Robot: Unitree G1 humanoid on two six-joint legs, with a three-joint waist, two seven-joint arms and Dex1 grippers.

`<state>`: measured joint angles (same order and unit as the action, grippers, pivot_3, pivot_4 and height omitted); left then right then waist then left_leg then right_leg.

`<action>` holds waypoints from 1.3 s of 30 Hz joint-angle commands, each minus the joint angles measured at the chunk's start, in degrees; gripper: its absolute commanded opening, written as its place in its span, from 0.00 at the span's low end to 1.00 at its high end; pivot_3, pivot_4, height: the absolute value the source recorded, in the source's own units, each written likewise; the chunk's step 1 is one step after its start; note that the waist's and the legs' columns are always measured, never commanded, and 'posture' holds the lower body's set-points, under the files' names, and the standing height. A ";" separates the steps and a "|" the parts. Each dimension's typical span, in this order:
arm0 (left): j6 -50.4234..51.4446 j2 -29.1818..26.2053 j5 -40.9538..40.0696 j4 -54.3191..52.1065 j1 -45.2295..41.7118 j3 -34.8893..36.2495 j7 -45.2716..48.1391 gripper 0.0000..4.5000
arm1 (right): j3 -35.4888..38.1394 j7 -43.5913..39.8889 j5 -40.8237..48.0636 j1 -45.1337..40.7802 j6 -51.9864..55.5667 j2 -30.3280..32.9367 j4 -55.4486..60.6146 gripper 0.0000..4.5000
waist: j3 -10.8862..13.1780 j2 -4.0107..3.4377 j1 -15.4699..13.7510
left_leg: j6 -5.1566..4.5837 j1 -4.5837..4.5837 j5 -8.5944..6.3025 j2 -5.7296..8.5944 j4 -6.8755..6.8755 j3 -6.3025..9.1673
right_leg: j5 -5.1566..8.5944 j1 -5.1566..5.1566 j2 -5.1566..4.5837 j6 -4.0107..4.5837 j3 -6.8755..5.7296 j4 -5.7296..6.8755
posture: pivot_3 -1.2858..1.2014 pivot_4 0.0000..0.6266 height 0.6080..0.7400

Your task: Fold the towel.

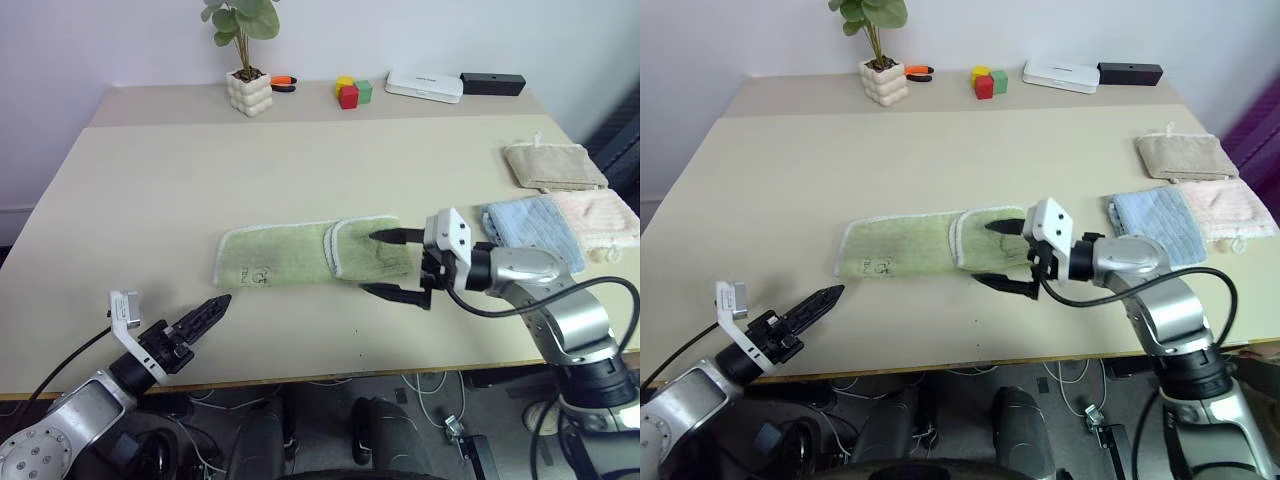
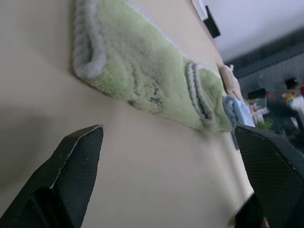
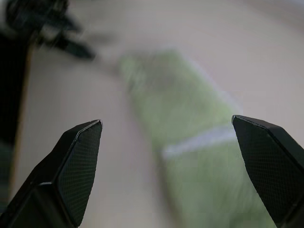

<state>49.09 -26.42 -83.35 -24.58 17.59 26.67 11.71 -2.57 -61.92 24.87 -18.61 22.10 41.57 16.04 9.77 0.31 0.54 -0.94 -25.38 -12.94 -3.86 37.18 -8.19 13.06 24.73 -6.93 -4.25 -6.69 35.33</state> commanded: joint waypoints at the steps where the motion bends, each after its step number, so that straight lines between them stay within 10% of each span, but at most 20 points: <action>1: -2.26 1.88 -1.41 1.64 -1.64 0.26 -5.54 1.00 | 3.00 -0.02 -0.09 -0.45 -2.54 1.14 1.21 0.99 | 0.00 0.01 0.09 | 0.00 0.00 0.00 -0.01 0.00 0.02 | 0.00 -0.01 0.01 0.00 -0.01 0.00 | 0.52 0.24 1.00; 12: -3.56 9.24 -6.16 7.03 -6.45 -4.23 -17.64 1.00 | 3.08 3.10 0.14 -1.76 -0.90 0.66 1.50 0.99 | -0.15 -0.25 -1.26 | -0.04 0.06 -0.01 0.05 0.09 0.13 | -0.01 -0.20 -0.02 0.01 -0.08 -0.01 | 0.52 0.24 1.00; 15: -2.14 8.54 -8.14 9.32 -8.71 -5.25 -20.39 0.82 | 2.76 3.68 0.13 -1.95 -0.62 0.54 1.62 1.00 | -0.18 -0.29 -1.56 | -0.04 0.06 -0.01 0.05 0.19 0.28 | -0.01 -0.28 -0.02 0.01 -0.22 0.00 | 0.52 0.24 1.00; 22: 0.61 6.83 -10.81 14.84 -15.32 -7.88 -25.60 0.04 | 2.53 4.89 0.64 -2.89 0.51 0.01 2.32 1.00 | -0.24 -0.45 -1.63 | -0.05 0.04 0.00 0.09 0.20 0.32 | -0.01 -0.32 -0.02 0.01 -0.24 -0.01 | 0.52 0.24 1.00; 39: -3.85 5.88 -16.67 6.63 -22.44 -5.13 -22.94 0.01 | 3.16 5.79 -1.49 -2.23 -1.22 0.70 -0.82 1.00 | -0.12 -0.22 -1.26 | -0.08 -0.11 0.02 0.11 0.17 0.30 | -0.02 -0.42 0.04 0.00 -0.22 -0.01 | 0.52 0.24 1.00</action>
<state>46.48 -20.28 -98.18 -16.04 -4.41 21.18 -10.76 -1.04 -56.27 23.59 -20.37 22.25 41.75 14.96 9.65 0.09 -0.72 -1.10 -25.48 -12.87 -3.74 37.34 -7.90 13.05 24.31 -6.88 -4.25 -6.92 35.32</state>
